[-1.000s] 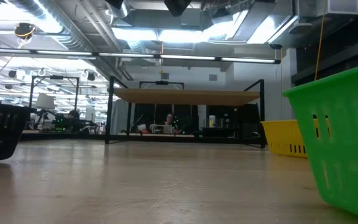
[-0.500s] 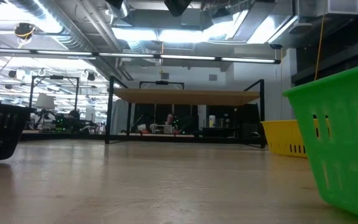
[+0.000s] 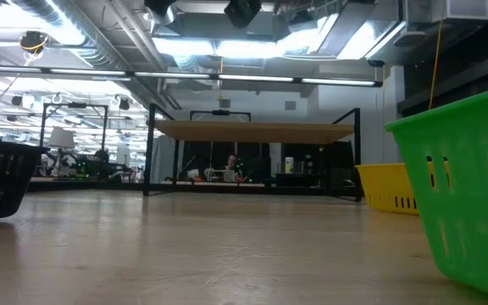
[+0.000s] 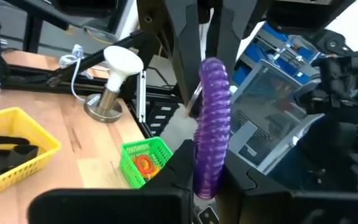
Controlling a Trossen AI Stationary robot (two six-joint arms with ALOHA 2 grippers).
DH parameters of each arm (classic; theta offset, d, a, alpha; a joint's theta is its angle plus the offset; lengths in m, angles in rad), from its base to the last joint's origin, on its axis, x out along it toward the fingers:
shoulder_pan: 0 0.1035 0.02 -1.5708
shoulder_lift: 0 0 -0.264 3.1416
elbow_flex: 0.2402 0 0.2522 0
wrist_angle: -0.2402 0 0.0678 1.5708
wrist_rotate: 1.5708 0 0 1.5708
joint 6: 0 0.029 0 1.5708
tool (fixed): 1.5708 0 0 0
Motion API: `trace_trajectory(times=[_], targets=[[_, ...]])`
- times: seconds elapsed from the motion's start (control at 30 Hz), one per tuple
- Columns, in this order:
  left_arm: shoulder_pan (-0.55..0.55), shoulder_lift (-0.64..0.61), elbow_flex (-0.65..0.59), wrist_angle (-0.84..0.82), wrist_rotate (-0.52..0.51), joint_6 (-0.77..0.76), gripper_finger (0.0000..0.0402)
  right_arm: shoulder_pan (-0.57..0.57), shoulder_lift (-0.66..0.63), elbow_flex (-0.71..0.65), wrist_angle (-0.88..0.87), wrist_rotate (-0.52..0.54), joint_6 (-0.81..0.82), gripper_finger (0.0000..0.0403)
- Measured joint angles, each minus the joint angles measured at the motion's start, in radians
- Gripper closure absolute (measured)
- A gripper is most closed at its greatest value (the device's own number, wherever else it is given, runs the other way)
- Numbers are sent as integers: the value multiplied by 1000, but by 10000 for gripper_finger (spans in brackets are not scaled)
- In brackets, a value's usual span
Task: Pick & Place Office Desk Supplies
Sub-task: Put the purple spring keychain into the green basket
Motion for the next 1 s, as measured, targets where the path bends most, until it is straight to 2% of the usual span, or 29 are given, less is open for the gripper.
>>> trace_trajectory(times=[0.1,0.3,0.43,0.53,0.7,0.83,1.0], targets=[[19,0,0,-33,38,-3,353,0,0,0,0,14,0,393],[59,-18,-1,-276,70,95,264,1,-2,0,-76,25,36,392],[87,-65,-1,-361,83,128,212,1,-10,0,-105,31,60,392],[121,-120,-1,-430,65,172,189,19,-10,0,-111,12,66,392],[204,-229,0,-534,-46,221,183,86,-7,-24,-181,-22,196,392],[271,-318,0,-596,-60,221,193,173,-5,-123,-172,-22,404,391],[318,-408,0,-621,-62,219,206,281,-3,-339,93,-49,663,391]])
